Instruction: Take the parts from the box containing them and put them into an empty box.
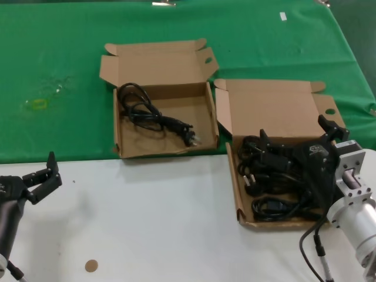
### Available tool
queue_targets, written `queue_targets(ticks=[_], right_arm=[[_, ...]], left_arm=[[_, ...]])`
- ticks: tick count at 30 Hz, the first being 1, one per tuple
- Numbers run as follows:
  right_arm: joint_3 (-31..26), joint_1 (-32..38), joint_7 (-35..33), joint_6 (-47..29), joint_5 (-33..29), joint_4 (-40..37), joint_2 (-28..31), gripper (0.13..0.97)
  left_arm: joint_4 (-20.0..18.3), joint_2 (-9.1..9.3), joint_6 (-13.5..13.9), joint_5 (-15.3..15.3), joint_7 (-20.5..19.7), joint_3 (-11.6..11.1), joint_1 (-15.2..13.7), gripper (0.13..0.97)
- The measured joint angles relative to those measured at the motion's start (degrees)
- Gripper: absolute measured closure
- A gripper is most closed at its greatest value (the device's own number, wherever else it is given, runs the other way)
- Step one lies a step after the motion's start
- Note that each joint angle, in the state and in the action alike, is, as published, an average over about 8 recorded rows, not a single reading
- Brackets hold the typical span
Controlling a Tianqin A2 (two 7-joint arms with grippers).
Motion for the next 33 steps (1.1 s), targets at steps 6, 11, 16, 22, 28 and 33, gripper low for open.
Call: queue_targets(ticks=[6, 11, 16, 22, 28, 33], right_arm=[[0.0, 0.0, 0.0, 0.0, 0.0, 0.0, 0.0, 0.129], [0.0, 0.0, 0.0, 0.0, 0.0, 0.0, 0.0, 0.129], [0.0, 0.0, 0.0, 0.0, 0.0, 0.0, 0.0, 0.129], [0.0, 0.0, 0.0, 0.0, 0.0, 0.0, 0.0, 0.129], [0.0, 0.0, 0.0, 0.0, 0.0, 0.0, 0.0, 0.129], [0.0, 0.0, 0.0, 0.0, 0.0, 0.0, 0.0, 0.129]], left_arm=[[0.0, 0.0, 0.0, 0.0, 0.0, 0.0, 0.0, 0.132], [0.0, 0.0, 0.0, 0.0, 0.0, 0.0, 0.0, 0.132], [0.0, 0.0, 0.0, 0.0, 0.0, 0.0, 0.0, 0.132], [0.0, 0.0, 0.0, 0.0, 0.0, 0.0, 0.0, 0.132], [0.0, 0.0, 0.0, 0.0, 0.0, 0.0, 0.0, 0.132], [0.0, 0.0, 0.0, 0.0, 0.0, 0.0, 0.0, 0.132]])
